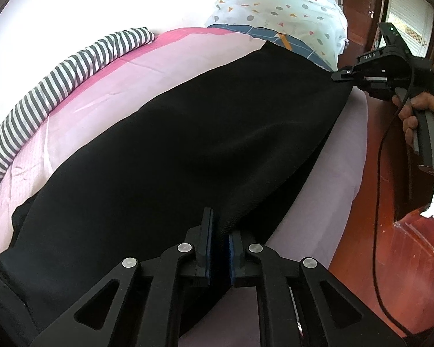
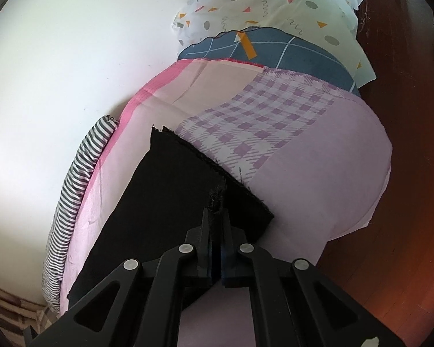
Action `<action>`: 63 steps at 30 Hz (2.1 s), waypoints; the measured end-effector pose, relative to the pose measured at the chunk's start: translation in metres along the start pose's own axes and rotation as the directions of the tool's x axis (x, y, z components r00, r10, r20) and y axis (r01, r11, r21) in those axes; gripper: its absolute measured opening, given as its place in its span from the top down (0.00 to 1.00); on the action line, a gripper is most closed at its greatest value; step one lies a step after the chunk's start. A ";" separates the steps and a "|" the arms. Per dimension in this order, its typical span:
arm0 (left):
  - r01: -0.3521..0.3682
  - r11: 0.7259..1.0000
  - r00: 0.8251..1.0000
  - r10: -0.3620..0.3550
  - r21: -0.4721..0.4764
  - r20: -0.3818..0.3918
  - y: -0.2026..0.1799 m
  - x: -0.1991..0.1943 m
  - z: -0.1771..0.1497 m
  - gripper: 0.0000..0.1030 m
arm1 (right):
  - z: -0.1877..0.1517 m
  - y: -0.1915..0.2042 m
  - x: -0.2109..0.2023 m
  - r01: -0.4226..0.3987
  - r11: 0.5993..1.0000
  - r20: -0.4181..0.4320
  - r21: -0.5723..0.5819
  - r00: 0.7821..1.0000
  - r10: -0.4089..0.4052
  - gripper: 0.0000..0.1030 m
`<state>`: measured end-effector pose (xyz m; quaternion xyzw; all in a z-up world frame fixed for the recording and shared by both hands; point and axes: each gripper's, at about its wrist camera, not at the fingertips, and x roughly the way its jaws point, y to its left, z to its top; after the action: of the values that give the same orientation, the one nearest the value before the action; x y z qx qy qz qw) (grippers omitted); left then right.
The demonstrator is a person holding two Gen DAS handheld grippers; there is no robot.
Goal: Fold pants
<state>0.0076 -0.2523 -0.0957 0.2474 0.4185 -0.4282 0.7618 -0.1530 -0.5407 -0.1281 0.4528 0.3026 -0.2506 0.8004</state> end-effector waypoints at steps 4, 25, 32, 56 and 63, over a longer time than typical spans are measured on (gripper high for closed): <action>0.078 0.995 0.997 -0.079 -0.070 -0.011 0.012 -0.002 0.001 0.81 | 0.004 -0.006 -0.007 0.011 1.000 0.003 0.027 1.000 -0.011 0.93; -0.109 0.873 0.978 0.179 -0.476 0.105 0.168 -0.100 -0.080 0.49 | -0.023 0.185 0.003 -0.208 0.905 -0.238 -0.372 0.963 0.123 0.79; -0.284 0.767 0.925 0.377 -0.576 0.046 0.217 -0.134 -0.141 0.49 | -0.109 0.326 0.068 -0.475 0.680 -0.558 -0.558 0.822 0.116 0.74; -0.373 0.657 0.890 0.453 -0.655 -0.053 0.268 -0.144 -0.232 0.47 | -0.264 0.454 0.192 -0.694 0.345 -0.773 -0.632 0.593 -0.224 0.86; -0.377 0.654 0.887 0.459 -0.655 -0.052 0.271 -0.145 -0.231 0.47 | -0.251 0.468 0.184 -0.672 0.364 -0.748 -0.645 0.653 -0.120 0.92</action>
<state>0.1010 0.1211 -0.0892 0.0320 0.4261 -0.0829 0.9003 0.2250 -0.1268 -0.0928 0.0578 0.5694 0.2947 0.7652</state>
